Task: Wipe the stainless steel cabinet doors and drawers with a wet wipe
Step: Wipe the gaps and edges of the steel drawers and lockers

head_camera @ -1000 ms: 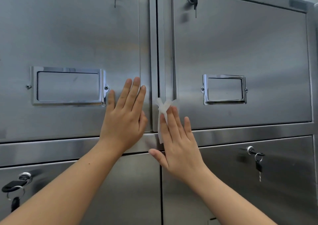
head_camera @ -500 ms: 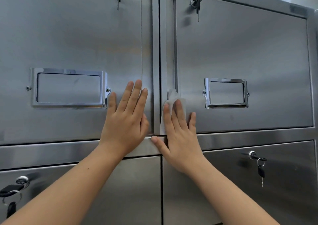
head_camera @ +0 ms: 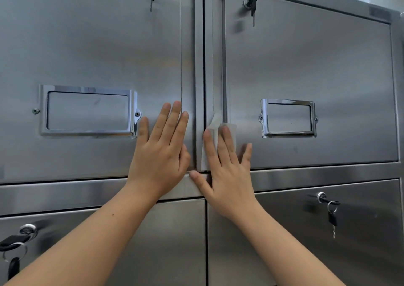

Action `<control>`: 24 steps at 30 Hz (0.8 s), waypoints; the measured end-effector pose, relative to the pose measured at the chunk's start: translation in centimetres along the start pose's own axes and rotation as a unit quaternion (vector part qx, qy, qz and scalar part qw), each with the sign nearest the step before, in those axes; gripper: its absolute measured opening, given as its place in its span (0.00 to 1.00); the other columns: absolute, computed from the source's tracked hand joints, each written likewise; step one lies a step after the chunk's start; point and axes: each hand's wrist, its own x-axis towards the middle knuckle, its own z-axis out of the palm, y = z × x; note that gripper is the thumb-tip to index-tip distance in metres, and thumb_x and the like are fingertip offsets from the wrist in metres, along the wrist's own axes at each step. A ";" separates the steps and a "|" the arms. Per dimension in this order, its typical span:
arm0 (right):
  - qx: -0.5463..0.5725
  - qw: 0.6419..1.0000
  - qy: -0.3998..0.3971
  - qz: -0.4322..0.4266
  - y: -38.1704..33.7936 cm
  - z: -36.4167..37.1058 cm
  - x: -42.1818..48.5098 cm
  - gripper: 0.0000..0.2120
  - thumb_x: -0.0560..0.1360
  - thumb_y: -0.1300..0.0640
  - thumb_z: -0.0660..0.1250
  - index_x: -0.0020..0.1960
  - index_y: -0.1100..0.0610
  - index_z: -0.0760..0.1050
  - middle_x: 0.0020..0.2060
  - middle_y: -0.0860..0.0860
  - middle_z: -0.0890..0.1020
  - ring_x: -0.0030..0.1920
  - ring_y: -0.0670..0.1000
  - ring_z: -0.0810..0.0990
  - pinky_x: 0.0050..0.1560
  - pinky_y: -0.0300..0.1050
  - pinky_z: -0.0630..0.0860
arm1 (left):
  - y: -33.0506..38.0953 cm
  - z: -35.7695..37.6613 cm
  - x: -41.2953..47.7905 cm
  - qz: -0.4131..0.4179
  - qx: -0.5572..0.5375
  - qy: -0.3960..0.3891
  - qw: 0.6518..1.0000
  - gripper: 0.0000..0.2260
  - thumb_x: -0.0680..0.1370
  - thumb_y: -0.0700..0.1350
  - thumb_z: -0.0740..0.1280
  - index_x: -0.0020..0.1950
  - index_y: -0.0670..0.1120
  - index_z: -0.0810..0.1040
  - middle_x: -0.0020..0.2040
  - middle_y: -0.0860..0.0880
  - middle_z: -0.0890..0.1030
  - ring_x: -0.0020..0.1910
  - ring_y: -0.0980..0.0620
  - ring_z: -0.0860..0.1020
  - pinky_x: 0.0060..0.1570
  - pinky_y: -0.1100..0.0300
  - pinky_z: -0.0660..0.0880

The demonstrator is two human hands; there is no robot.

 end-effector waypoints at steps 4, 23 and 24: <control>0.015 0.999 0.037 -0.014 0.2 0.1 0.0 0.34 0.77 0.37 0.48 0.76 0.56 0.48 0.75 0.55 0.46 0.75 0.52 0.43 0.68 0.62 0.35 | 0.0 0.0 0.0 -0.001 0.002 0.005 1.000 0.25 0.76 0.45 0.51 0.72 0.37 0.63 0.73 0.39 0.61 0.72 0.41 0.60 0.67 0.37 0.56; -0.030 0.999 0.042 0.014 -0.1 0.8 -0.2 0.36 0.76 0.37 0.48 0.75 0.60 0.49 0.75 0.56 0.51 0.75 0.54 0.47 0.68 0.65 0.37 | 0.0 0.0 0.0 -0.003 -0.004 0.004 1.000 0.26 0.76 0.45 0.51 0.72 0.38 0.63 0.73 0.39 0.61 0.72 0.40 0.60 0.67 0.37 0.56; -0.030 0.998 0.043 0.018 -0.2 1.0 -0.6 0.37 0.76 0.37 0.48 0.75 0.60 0.49 0.75 0.56 0.52 0.75 0.54 0.48 0.68 0.65 0.37 | 0.1 0.0 0.0 -0.003 -0.005 0.004 1.000 0.26 0.76 0.45 0.51 0.72 0.38 0.63 0.73 0.39 0.61 0.72 0.41 0.60 0.67 0.37 0.56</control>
